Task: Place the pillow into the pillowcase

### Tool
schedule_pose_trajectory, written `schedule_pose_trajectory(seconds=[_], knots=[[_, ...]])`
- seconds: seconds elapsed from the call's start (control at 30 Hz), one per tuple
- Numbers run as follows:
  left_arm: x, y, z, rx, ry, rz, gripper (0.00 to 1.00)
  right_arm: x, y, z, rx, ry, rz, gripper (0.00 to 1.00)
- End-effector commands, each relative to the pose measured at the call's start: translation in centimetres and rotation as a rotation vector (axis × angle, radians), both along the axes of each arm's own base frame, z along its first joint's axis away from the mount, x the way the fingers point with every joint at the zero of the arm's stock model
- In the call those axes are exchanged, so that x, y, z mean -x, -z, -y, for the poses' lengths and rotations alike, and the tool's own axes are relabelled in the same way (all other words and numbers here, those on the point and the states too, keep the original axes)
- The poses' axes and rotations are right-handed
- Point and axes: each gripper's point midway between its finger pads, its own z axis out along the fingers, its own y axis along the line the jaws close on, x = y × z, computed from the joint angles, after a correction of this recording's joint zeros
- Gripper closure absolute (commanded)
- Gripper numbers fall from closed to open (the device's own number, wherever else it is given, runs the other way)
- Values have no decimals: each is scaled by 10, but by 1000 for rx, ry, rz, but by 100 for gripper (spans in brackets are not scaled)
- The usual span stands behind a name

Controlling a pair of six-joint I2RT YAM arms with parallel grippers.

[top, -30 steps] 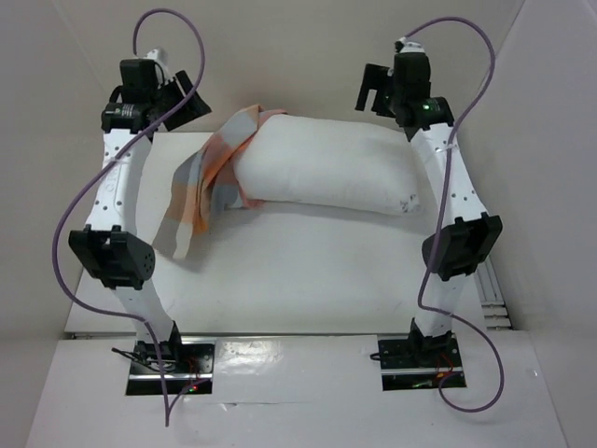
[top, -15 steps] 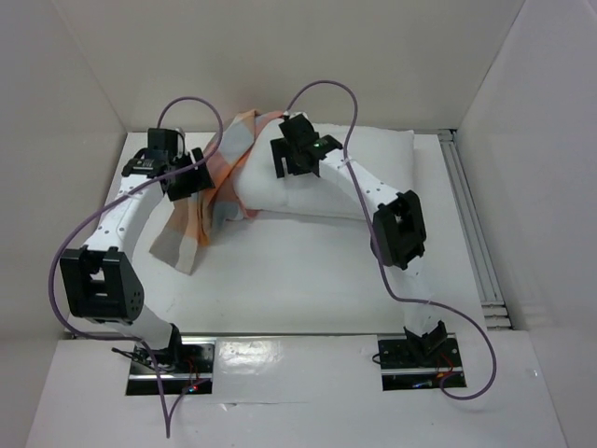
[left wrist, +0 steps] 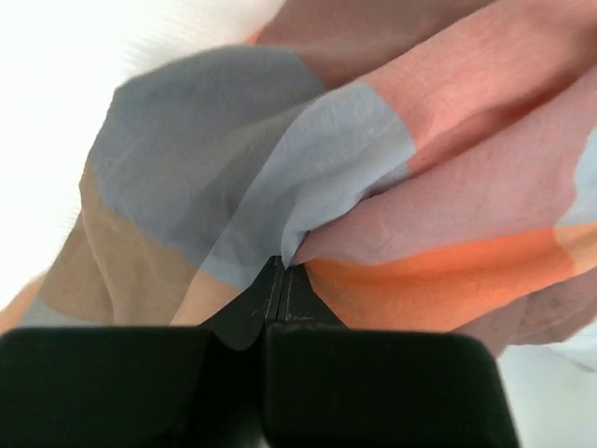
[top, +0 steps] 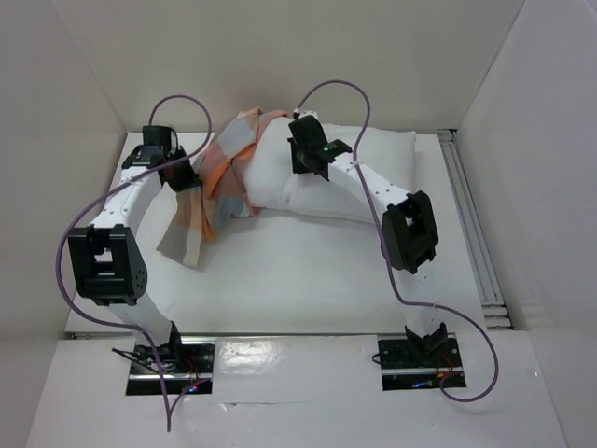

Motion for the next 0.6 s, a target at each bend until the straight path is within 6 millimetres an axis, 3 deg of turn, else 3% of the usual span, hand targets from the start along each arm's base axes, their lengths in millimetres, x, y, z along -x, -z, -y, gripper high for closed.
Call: schedule_pose_trajectory(seconds=[0.0, 0.03, 0.07, 0.1, 0.13, 0.2, 0.23, 0.3, 0.37, 0.4, 0.47, 0.53, 0.57], knots=[[-16, -54, -12, -54, -35, 114, 100, 5, -2, 27, 26, 51, -18, 100], [-15, -63, -23, -104, -68, 124, 100, 9, 3, 30, 34, 50, -30, 100], [-11, -81, -32, -128, -101, 149, 100, 12, -6, 31, 26, 51, -18, 100], [-13, -105, -45, -183, -146, 191, 100, 15, -9, 33, 24, 51, -15, 100], [-9, -113, -49, -201, -164, 182, 100, 21, -4, 37, 34, 50, -30, 100], [-9, -133, -61, -219, -190, 205, 100, 32, -13, 44, 31, 51, -25, 100], [-15, -156, -65, -240, -197, 249, 100, 37, -11, 47, 35, 50, -32, 100], [-26, -158, -68, -253, -195, 229, 100, 50, -9, 54, 40, 50, -39, 100], [-33, -148, -78, -275, -222, 184, 100, 63, -2, 58, 42, 64, -60, 100], [-36, -143, -80, -282, -225, 162, 100, 67, -11, 60, 33, 64, -46, 100], [-47, -106, -100, -279, -290, 73, 100, 77, -16, 64, 38, 64, -37, 100], [-63, -96, -110, -269, -300, 68, 100, 81, -19, 66, 38, 64, -38, 100], [-72, -69, -115, -285, -307, 9, 98, 81, -19, 66, 38, 64, -38, 100]])
